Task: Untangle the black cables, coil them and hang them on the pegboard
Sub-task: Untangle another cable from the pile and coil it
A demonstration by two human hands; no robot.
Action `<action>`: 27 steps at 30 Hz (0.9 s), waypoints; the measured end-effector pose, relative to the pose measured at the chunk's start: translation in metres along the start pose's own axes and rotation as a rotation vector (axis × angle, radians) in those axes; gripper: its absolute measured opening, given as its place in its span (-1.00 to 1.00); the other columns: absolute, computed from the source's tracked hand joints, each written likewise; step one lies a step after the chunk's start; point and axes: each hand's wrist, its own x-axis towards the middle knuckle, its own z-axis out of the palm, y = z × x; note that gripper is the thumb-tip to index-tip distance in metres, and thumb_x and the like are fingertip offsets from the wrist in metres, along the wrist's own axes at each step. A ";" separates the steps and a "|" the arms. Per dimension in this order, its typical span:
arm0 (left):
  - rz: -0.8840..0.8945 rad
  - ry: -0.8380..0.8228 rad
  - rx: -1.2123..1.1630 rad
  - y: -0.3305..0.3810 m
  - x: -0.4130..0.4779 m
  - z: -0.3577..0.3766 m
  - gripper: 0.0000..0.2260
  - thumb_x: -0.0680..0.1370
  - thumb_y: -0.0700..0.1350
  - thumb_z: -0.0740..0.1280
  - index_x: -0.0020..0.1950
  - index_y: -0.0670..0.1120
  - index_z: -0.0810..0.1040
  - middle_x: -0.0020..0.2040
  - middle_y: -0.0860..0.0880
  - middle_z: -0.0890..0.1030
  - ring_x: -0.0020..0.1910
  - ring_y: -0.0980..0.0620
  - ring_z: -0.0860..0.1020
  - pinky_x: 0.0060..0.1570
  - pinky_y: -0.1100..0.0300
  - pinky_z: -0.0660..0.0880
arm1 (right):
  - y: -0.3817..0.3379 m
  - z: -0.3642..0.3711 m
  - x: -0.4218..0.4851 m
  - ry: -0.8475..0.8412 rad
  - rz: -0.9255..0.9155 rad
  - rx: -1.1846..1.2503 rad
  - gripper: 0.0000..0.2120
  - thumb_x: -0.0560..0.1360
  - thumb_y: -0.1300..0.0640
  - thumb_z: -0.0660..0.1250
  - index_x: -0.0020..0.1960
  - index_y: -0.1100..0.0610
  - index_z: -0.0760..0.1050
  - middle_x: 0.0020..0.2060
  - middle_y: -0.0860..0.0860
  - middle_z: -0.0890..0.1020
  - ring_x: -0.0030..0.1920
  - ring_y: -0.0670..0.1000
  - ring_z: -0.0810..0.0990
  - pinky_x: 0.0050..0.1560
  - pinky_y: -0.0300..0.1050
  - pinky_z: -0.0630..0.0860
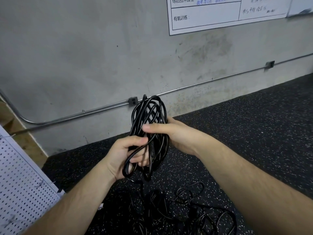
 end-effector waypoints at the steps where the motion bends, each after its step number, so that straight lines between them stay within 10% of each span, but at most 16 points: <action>1: -0.007 0.002 0.015 0.000 -0.001 0.001 -0.61 0.33 -0.04 0.58 -0.38 -0.13 0.38 -0.60 0.03 0.22 -0.60 0.11 0.22 -0.46 0.20 0.39 | -0.001 0.000 -0.001 -0.001 -0.021 -0.011 -0.75 0.48 0.12 0.51 0.13 -0.01 0.58 0.04 -0.08 0.74 0.09 -0.09 0.70 0.12 -0.17 0.51; 8: 0.002 0.104 0.108 -0.007 0.002 -0.002 -0.56 0.35 -0.04 0.54 -0.45 -0.05 0.27 -0.56 0.00 0.08 -0.53 0.00 0.08 -0.32 0.04 0.11 | 0.010 -0.007 0.011 0.058 0.019 0.102 -0.42 0.34 0.37 0.57 0.31 0.21 0.49 0.09 0.13 0.72 0.10 0.14 0.71 0.19 0.06 0.58; 16: 0.035 0.262 0.119 -0.013 0.003 0.003 -0.64 0.21 -0.04 0.57 -0.37 -0.18 0.43 -0.56 -0.01 0.17 -0.37 -0.15 0.01 -0.36 0.11 0.30 | 0.005 -0.012 0.007 -0.020 -0.032 0.073 -0.44 0.39 0.52 0.45 0.31 0.18 0.45 0.14 0.19 0.68 0.14 0.15 0.69 0.20 0.01 0.60; 27: 0.142 0.612 0.472 -0.013 0.016 0.016 -0.89 0.56 -0.15 0.46 -0.09 -0.15 0.58 -0.40 -0.03 0.56 -0.41 -0.01 0.52 -0.40 0.20 0.49 | 0.010 0.003 0.020 0.591 -0.114 -0.472 -0.53 0.43 0.17 0.51 0.20 0.11 0.32 -0.08 -0.06 0.58 -0.15 -0.14 0.56 -0.28 -0.28 0.48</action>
